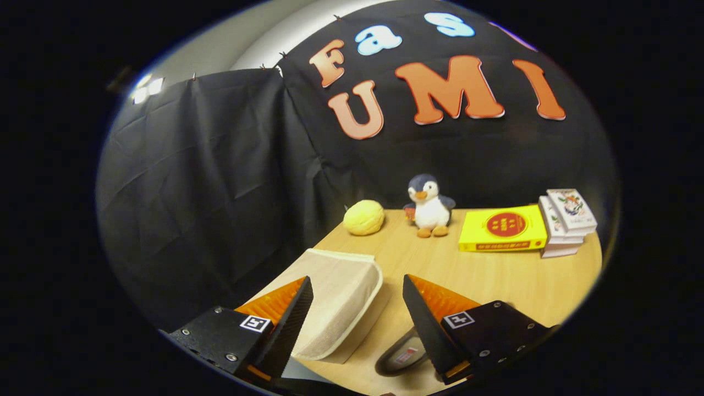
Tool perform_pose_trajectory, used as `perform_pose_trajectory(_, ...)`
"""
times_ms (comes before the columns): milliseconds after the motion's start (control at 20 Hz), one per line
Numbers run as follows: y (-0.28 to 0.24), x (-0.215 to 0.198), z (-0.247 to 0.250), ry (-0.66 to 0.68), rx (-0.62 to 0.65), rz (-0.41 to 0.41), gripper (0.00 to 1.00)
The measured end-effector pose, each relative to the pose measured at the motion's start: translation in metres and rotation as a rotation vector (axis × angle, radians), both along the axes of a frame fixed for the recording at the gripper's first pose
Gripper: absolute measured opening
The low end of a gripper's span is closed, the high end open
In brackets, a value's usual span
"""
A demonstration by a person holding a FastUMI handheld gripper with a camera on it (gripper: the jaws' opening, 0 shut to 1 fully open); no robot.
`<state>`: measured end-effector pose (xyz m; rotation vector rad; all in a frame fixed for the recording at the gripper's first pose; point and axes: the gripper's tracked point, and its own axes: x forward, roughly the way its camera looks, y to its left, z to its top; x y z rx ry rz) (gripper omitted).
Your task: Open the storage box then place both shoes into the box .Put the left shoe in first, then the right shoe, with the right side of both shoes facing outward in a uniform manner.
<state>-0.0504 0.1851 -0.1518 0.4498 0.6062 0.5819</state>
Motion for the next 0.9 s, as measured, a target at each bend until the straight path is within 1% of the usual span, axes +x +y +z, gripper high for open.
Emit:
perform_pose_trajectory(100, 0.017, -0.011, -0.020, 0.097, 0.072, 0.060, 0.98)
perform_pose_trajectory(250, 0.039, -0.020, -0.044, 0.214, 0.145, 0.112, 0.98)
perform_pose_trajectory(400, 0.055, -0.028, -0.065, 0.284, 0.202, 0.182, 0.96)
perform_pose_trajectory(500, 0.068, -0.033, -0.081, 0.334, 0.216, 0.225, 0.96)
perform_pose_trajectory(700, 0.082, -0.042, -0.102, 0.432, 0.276, 0.267, 0.96)
perform_pose_trajectory(900, 0.091, -0.053, -0.097, 0.495, 0.348, 0.298, 0.95)
